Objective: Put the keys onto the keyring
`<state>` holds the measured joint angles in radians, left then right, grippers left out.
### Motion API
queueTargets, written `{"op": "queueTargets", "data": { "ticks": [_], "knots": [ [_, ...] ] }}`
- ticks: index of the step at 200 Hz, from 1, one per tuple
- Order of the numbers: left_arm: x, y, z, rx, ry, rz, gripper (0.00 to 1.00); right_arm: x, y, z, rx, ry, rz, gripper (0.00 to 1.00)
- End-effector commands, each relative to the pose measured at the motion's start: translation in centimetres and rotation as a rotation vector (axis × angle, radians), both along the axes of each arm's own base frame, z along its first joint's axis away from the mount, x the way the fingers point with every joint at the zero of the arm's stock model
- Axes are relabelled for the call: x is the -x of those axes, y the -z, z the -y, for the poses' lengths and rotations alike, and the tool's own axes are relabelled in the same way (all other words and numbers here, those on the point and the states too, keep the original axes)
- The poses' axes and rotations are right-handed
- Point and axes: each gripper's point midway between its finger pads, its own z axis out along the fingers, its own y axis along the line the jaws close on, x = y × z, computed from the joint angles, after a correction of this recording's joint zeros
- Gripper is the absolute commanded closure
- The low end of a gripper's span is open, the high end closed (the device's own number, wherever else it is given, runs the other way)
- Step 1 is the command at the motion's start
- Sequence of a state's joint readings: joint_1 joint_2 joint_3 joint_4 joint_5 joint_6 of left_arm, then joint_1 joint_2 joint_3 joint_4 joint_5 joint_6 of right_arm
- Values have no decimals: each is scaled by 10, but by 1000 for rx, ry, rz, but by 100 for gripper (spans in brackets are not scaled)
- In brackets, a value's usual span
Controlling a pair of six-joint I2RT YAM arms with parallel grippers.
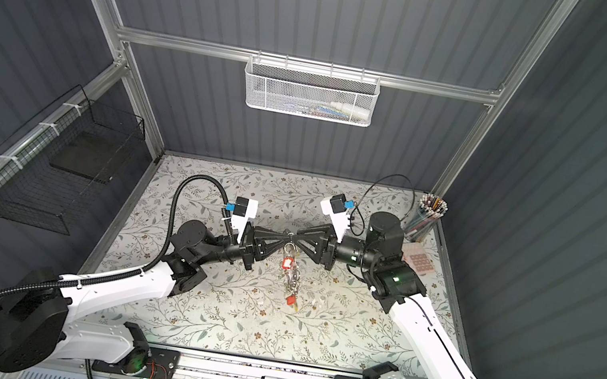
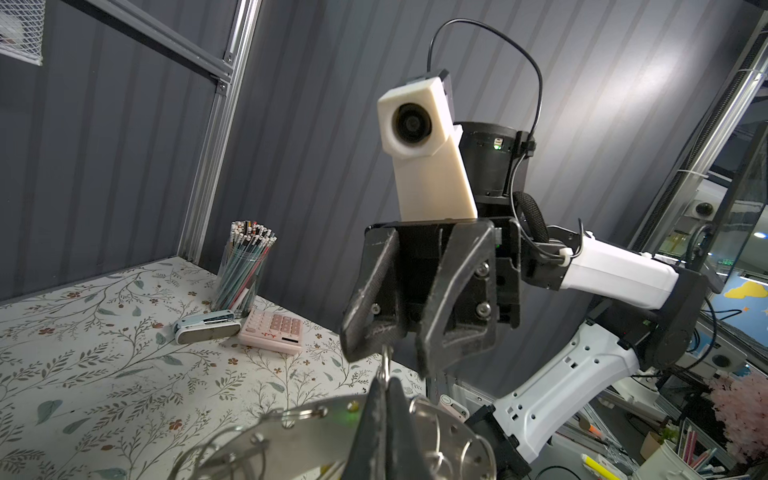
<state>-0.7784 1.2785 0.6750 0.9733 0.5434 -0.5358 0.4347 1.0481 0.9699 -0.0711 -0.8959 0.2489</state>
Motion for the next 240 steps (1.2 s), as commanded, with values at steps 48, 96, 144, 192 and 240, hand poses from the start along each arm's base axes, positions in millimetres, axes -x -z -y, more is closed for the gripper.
{"op": "queueTargets", "data": {
  "ticks": [48,96,144,192,240],
  "knots": [
    [9,-29,-3,93,31,57,100,6,-9,-2,-22,-37,43,81],
    [9,-28,-2,104,44,49,100,6,-8,-3,-26,-47,36,81],
    [8,-28,-2,109,40,44,100,4,-4,-4,-21,-47,30,80],
    [7,-28,-3,112,36,40,100,6,-3,-5,-26,-55,31,84],
    [5,-25,-2,106,34,30,100,7,-3,-5,-32,-60,26,92]
  ]
}}
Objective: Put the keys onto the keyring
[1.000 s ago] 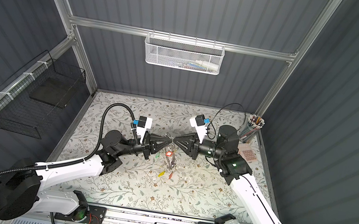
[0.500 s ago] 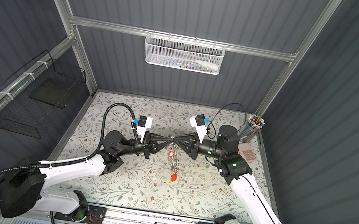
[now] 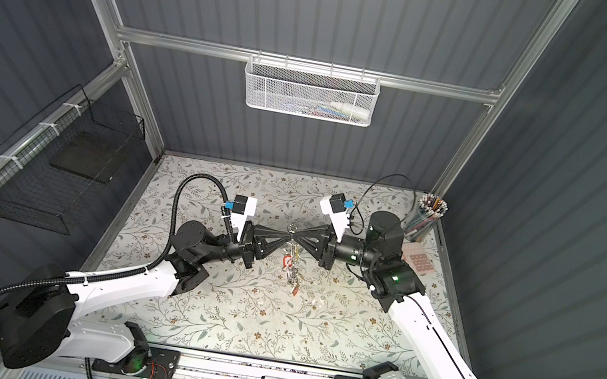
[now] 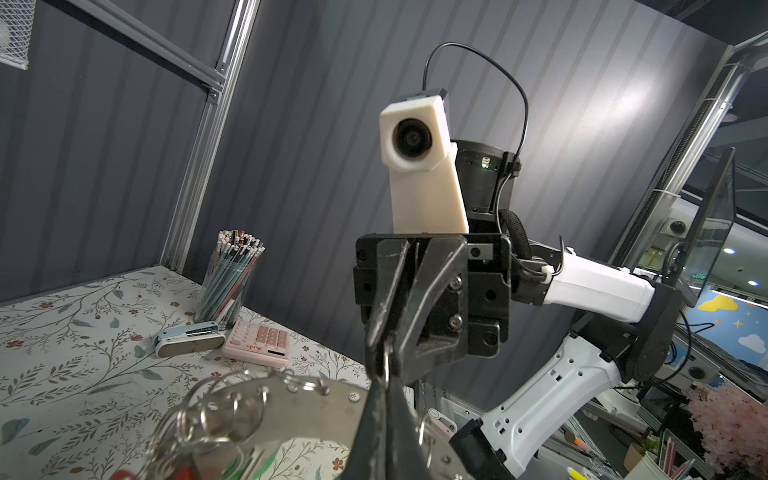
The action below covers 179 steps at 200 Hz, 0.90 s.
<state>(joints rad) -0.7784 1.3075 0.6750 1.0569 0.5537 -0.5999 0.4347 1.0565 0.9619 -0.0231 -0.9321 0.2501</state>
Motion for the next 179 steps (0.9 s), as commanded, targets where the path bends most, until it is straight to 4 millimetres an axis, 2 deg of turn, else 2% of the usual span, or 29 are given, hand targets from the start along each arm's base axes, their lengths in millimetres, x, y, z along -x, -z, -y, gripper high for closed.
{"op": "queueTargets", "data": {
  "ticks": [1,27,79,107,148,179],
  "knots": [
    [5,-19,-3,60,6,50,100,4,1,-2,-11,-25,2,92],
    [3,-16,-1,54,7,41,100,4,2,-2,-12,-25,-1,100],
    [1,-8,1,11,1,27,100,4,3,-1,-6,-22,6,100],
    [4,-1,-1,-71,-1,22,83,5,2,-1,-2,-23,24,100],
    [5,6,-19,-202,31,5,68,4,2,0,20,-23,50,100],
    [14,11,-33,-382,67,59,57,4,4,0,38,-23,63,100]
  ]
}}
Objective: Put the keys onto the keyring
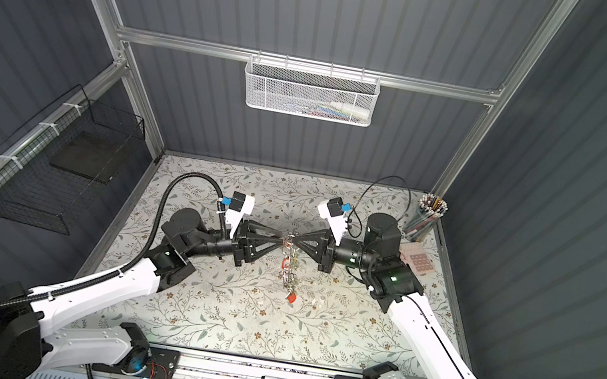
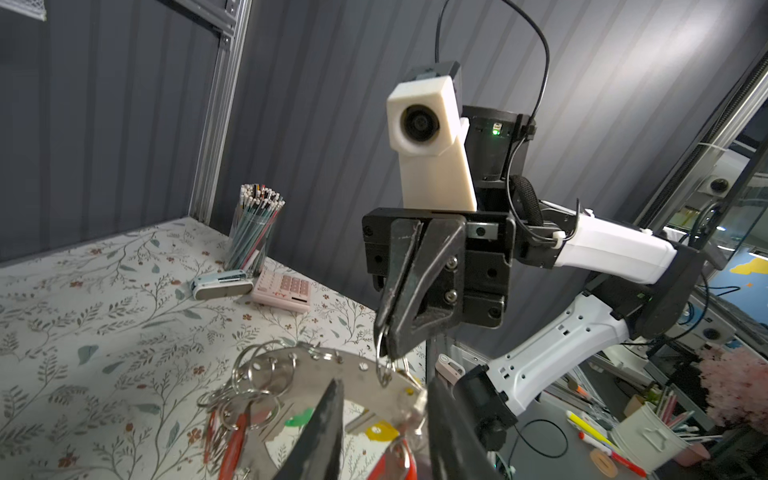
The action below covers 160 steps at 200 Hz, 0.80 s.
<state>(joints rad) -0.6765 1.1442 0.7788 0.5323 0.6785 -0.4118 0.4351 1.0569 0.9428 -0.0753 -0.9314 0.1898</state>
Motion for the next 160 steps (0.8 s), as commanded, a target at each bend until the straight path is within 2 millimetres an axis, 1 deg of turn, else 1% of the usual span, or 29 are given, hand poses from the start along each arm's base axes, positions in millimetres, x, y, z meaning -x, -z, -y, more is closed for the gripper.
{"op": "queueTargets", "data": {
  "ticks": [1,13,21,26,29,44,62,76,86,87,91,128,150,160],
  "knots": [
    [18,8,-8,-171,86,40,56,2,-13,-1,-4,-16,69,100],
    [25,8,-9,-239,130,68,55,2,-12,-1,3,-13,73,100],
    [25,10,-8,-286,151,70,54,2,-11,-1,6,-15,74,100],
    [26,7,-7,-303,168,78,54,2,-12,-1,7,-17,76,100],
    [26,9,-7,-319,179,72,54,2,-11,-1,9,-19,76,100],
    [25,4,-2,-357,224,71,54,2,-11,-2,12,-19,79,100],
    [24,4,3,-400,272,74,55,3,-11,-2,12,-27,80,100],
    [21,3,7,-420,286,87,56,4,-12,-3,10,-34,82,100],
    [21,9,8,-450,301,79,56,4,-11,-3,10,-36,79,100],
    [20,3,9,-444,299,92,56,5,-11,-3,10,-36,79,100],
    [19,-1,10,-448,301,103,56,5,-11,-3,10,-35,81,100],
    [14,5,21,-488,333,101,58,6,-10,-4,8,-45,80,100],
    [11,8,23,-497,332,106,60,6,-11,-4,7,-46,81,100],
    [10,10,24,-505,333,104,62,6,-11,-4,7,-45,82,100]
  ]
}}
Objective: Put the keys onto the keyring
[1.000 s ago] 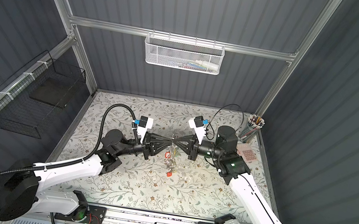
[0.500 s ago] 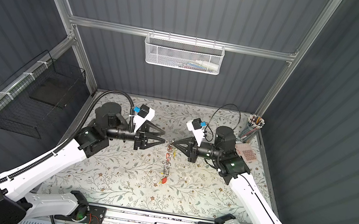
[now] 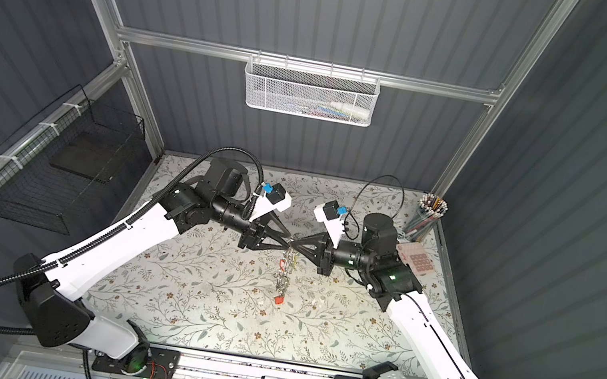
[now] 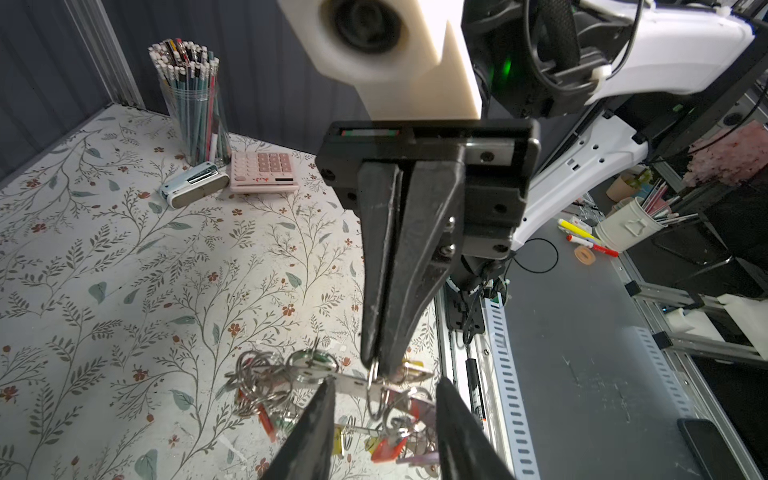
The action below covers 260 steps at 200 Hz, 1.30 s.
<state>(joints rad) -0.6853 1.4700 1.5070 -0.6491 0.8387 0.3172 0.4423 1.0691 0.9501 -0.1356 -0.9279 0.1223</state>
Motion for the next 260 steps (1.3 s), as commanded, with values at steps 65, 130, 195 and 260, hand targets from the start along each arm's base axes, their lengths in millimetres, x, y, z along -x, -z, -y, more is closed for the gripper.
{"op": "queueTargets", "data": {
  "ticks": [65,130,195,260],
  "knots": [
    [3,1,2,-29,44,2,82,3,-21,-5,-36,-41,65,100],
    [2,4,4,-35,42,-2,100,2,-20,-5,-34,-42,61,100],
    [0,-24,3,107,-47,52,100,1,-34,4,-74,25,75,80],
    [12,-46,-5,374,-121,24,100,11,-24,13,-91,46,35,67]
  ]
}}
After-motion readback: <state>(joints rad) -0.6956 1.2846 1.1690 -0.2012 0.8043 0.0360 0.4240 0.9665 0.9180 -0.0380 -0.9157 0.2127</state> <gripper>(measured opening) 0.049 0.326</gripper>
